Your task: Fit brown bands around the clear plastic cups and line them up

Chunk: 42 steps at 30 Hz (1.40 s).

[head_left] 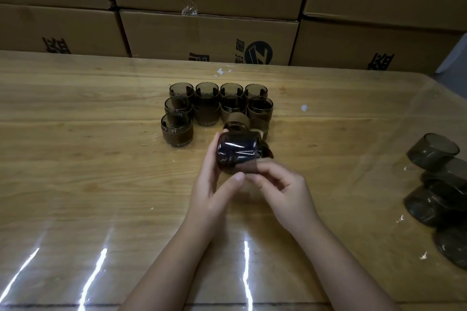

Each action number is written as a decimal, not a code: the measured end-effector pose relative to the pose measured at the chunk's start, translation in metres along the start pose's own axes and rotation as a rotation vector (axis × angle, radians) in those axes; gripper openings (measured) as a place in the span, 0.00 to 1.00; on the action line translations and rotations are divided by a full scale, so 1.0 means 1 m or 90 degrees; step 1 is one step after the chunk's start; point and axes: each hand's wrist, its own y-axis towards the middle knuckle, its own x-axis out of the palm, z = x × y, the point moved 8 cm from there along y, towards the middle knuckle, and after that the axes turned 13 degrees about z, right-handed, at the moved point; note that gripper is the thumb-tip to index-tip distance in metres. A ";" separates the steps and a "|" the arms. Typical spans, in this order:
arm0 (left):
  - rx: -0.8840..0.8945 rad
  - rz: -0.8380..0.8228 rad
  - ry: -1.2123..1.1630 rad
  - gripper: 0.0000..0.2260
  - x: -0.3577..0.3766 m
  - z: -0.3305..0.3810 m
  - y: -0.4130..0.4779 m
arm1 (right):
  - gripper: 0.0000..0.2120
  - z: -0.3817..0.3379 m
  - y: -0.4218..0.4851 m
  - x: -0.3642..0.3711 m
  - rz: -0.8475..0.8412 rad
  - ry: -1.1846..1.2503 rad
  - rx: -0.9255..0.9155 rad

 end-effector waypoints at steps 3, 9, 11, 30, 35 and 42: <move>-0.006 0.024 -0.011 0.40 -0.002 0.001 0.000 | 0.09 0.000 0.000 0.000 0.010 -0.077 -0.056; -0.003 -0.042 -0.015 0.39 0.014 -0.003 -0.008 | 0.07 0.009 0.006 -0.020 0.155 -0.097 -0.028; -0.010 -0.062 0.006 0.38 0.018 -0.009 -0.011 | 0.08 0.008 0.007 -0.026 0.191 -0.035 -0.003; -0.051 0.057 -0.010 0.33 -0.004 -0.010 0.002 | 0.12 0.003 -0.005 0.014 -0.101 0.153 0.137; -0.078 0.098 -0.018 0.22 -0.010 -0.015 0.008 | 0.10 0.007 -0.008 0.021 -0.140 0.055 0.087; -0.308 0.109 -0.237 0.16 -0.011 -0.037 0.011 | 0.08 -0.009 -0.010 0.022 -0.118 -0.105 -0.199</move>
